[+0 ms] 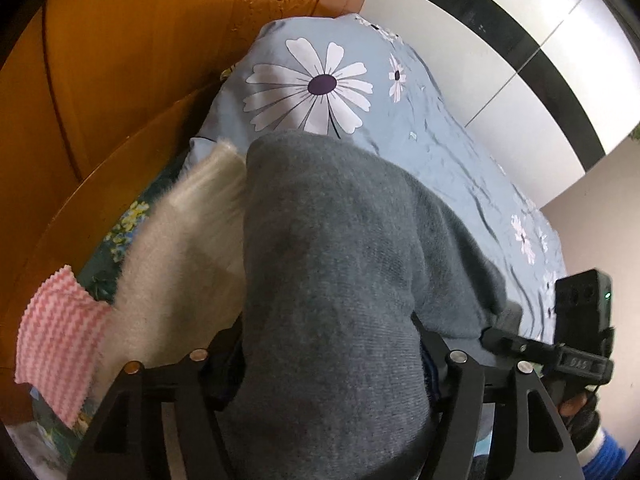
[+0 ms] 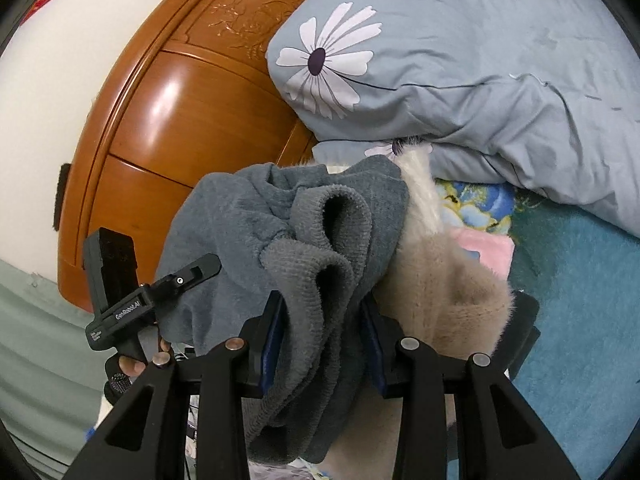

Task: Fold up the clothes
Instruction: 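Carry the folded sweatshirt with both grippers onto the beige sweater stack, then lower the sweatshirt onto the stack and open both grippers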

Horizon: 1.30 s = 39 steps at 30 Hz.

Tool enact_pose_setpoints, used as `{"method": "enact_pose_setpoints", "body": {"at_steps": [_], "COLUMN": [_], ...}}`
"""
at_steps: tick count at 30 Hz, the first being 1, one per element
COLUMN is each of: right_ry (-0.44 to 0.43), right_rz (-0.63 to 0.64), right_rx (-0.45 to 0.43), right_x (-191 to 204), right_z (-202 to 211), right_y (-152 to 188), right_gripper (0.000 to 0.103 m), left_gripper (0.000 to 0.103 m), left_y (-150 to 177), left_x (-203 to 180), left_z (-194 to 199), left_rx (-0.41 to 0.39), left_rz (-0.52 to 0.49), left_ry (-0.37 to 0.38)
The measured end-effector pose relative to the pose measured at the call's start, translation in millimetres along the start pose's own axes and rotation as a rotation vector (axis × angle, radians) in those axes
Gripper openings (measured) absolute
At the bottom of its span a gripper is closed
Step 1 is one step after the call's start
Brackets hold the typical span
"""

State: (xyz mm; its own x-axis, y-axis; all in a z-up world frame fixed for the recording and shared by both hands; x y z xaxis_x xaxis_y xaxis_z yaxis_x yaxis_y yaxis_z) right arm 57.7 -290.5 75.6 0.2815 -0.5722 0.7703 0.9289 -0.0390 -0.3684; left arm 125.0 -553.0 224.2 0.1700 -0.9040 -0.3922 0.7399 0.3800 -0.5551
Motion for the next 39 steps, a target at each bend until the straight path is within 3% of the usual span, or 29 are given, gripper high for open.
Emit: {"method": "enact_pose_setpoints", "body": {"at_steps": [7, 12, 14, 20, 22, 28, 34, 39], "right_ry": [-0.013, 0.029, 0.046, 0.053, 0.024, 0.026, 0.052, 0.071], "right_rz": [0.03, 0.064, 0.102, 0.251, 0.293, 0.421, 0.418, 0.413], "right_rx": [-0.006, -0.045, -0.06, -0.122, -0.112, -0.039, -0.026, -0.022], "right_x": [11, 13, 15, 47, 61, 78, 76, 74], "right_z": [10, 31, 43, 68, 64, 35, 22, 13], "right_y": [-2, -4, -6, -11, -7, 15, 23, 27], "right_gripper": [0.043, 0.05, 0.05, 0.05, 0.05, 0.05, 0.051, 0.051], "left_gripper": [0.072, 0.071, 0.071, 0.071, 0.071, 0.071, 0.071, 0.071], "left_y": [-20, -28, -27, -9, -2, 19, 34, 37], "left_x": [-4, 6, -3, -67, -73, -49, -18, -6], "left_z": [29, 78, 88, 87, 82, 62, 40, 33], "left_rx": [-0.057, -0.245, -0.275, -0.261, -0.255, -0.239, -0.204, -0.223], "left_rz": [0.017, 0.136, 0.101, -0.172, -0.218, -0.187, -0.122, -0.074], "left_ry": [-0.049, -0.098, -0.099, -0.117, -0.099, -0.147, -0.169, -0.159]}}
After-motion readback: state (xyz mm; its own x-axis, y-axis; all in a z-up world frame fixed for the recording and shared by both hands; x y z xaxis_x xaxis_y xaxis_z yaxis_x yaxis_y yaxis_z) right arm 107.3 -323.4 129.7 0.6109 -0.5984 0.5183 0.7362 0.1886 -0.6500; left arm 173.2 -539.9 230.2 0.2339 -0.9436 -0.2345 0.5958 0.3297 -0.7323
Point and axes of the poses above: each gripper's, at about its wrist camera, not at the fingertips, and z roughly against the way its jaws point, x to its left, y to its underside, the point moved 1 cm from there along -z, roughly the way its jaws point, and after that the axes turned 9 degrees about -x, right-handed, at the moved point
